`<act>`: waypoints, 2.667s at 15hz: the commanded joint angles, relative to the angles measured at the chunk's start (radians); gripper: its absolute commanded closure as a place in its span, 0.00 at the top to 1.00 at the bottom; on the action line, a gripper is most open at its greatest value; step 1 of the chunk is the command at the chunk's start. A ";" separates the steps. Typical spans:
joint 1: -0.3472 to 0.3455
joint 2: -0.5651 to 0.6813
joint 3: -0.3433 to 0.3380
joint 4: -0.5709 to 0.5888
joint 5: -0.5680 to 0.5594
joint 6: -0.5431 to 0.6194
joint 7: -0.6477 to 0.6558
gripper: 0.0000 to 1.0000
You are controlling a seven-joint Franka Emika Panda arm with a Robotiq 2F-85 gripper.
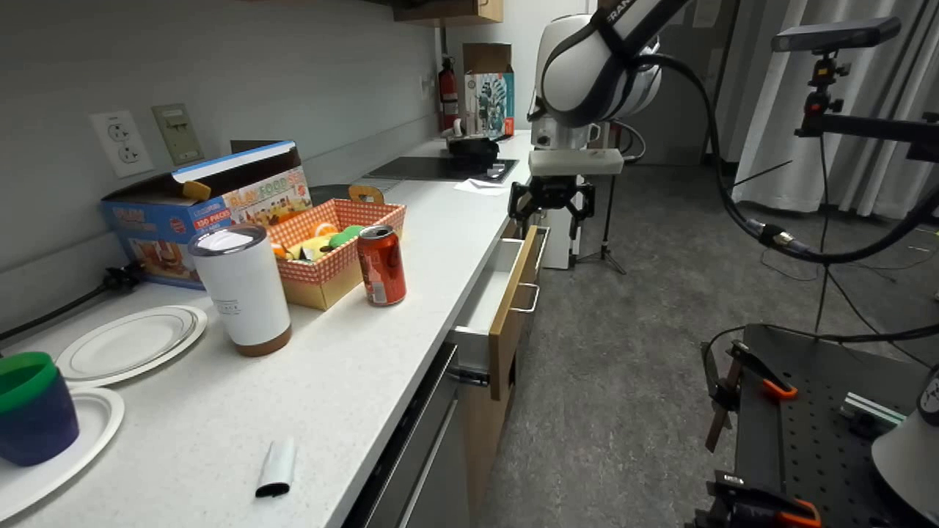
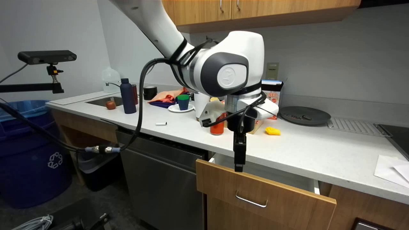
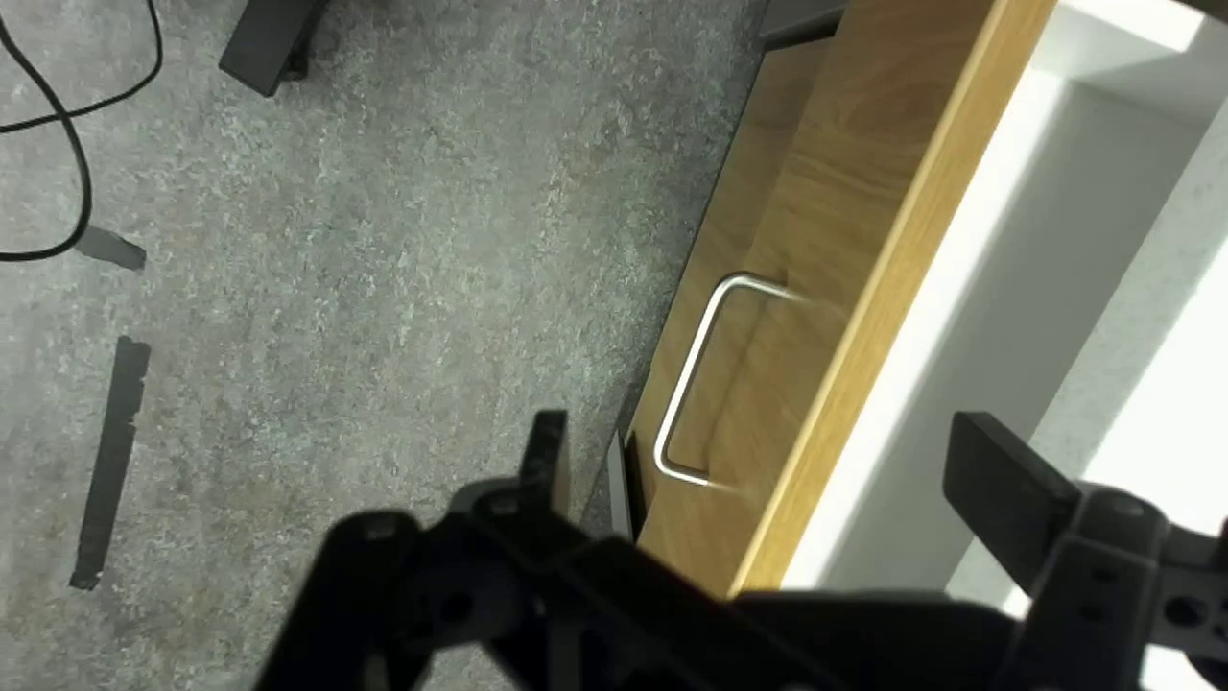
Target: Open the drawer and place the green plush toy in the drawer
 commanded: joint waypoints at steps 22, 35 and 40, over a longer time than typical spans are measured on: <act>0.046 0.252 -0.134 0.112 0.099 -0.022 0.148 1.00; -0.015 -0.230 -0.239 -0.342 -0.094 -0.110 0.283 1.00; -0.044 -0.334 -0.162 -0.243 -0.246 -0.128 0.327 1.00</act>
